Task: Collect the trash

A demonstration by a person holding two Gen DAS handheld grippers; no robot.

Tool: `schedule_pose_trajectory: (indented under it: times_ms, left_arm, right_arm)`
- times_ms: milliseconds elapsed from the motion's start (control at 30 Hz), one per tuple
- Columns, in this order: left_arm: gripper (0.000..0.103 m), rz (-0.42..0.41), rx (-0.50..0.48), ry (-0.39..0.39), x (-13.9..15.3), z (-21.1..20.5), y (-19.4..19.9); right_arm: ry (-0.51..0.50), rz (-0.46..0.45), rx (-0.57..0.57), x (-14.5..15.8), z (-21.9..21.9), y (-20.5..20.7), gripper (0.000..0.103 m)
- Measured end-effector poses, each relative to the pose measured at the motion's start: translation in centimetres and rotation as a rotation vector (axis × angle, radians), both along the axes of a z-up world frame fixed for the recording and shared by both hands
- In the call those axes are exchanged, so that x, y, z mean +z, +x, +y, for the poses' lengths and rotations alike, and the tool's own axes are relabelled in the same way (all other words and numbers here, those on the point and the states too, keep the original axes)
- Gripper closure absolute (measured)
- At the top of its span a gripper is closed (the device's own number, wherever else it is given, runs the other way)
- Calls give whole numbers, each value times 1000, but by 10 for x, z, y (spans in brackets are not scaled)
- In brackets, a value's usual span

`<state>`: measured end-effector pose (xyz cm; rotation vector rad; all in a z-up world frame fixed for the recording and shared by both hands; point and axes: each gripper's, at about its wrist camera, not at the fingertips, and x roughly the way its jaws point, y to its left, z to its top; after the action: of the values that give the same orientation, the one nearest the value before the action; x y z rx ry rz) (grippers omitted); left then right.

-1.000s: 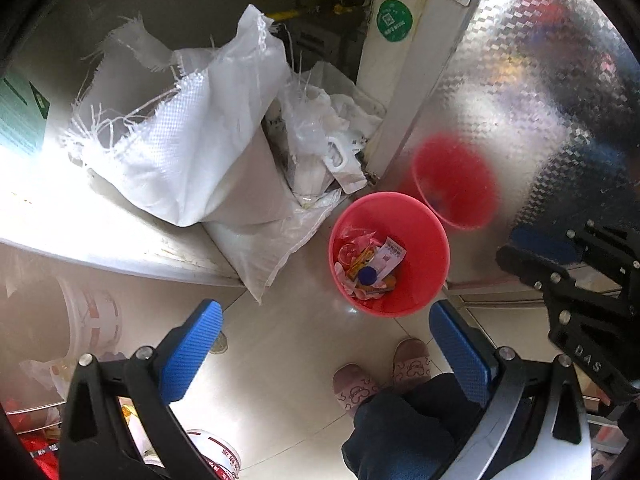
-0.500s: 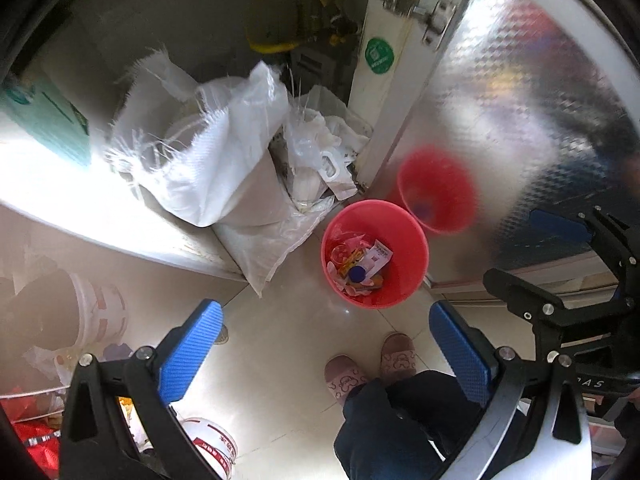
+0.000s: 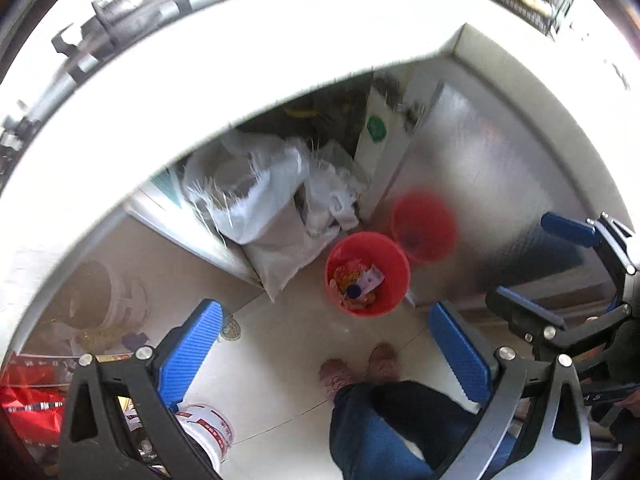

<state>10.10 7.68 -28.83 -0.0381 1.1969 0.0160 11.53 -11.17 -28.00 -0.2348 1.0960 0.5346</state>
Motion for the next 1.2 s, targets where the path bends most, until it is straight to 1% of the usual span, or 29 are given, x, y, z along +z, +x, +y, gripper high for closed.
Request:
schedule_pose_trajectory:
  times_ms: [133, 267, 367, 500, 633, 800, 867, 900, 967, 1033, 1200]
  left_arm:
    - [0, -55, 28, -8, 40, -5, -3]
    - [0, -98, 31, 0, 74, -16, -3]
    - [0, -144, 21, -14, 101, -21, -5]
    - [0, -208, -3, -30, 135, -28, -7]
    - [0, -274, -46, -44, 165, -36, -15]
    - [0, -374, -130, -26, 205, -46, -37]
    - [0, -412, -166, -40, 221, -48, -49]
    - [0, -425, -180, -48, 228, -48, -56]
    - [0, -456, -187, -39, 243, -47, -72]
    - [0, -477, -200, -32, 256, -46, -90]
    - [0, -508, -233, -33, 272, -41, -133]
  right_arm:
    - [-4, -53, 10, 35, -4, 0, 1]
    - [-14, -106, -7, 73, -13, 1, 1]
    - [-12, -131, -48, 101, -22, 1, 1]
    - [-14, -193, -119, 133, -37, -5, 1]
    - [-11, -258, -189, 163, -48, -14, 1]
    - [-4, -331, -294, 201, -63, -41, 1]
    - [-5, -363, -330, 213, -63, -55, 1]
    - [1, -378, -344, 222, -64, -62, 1]
    - [5, -416, -379, 236, -62, -81, 1]
    - [-1, -455, -415, 250, -61, -101, 1]
    - [13, -479, -481, 272, -56, -140, 1]
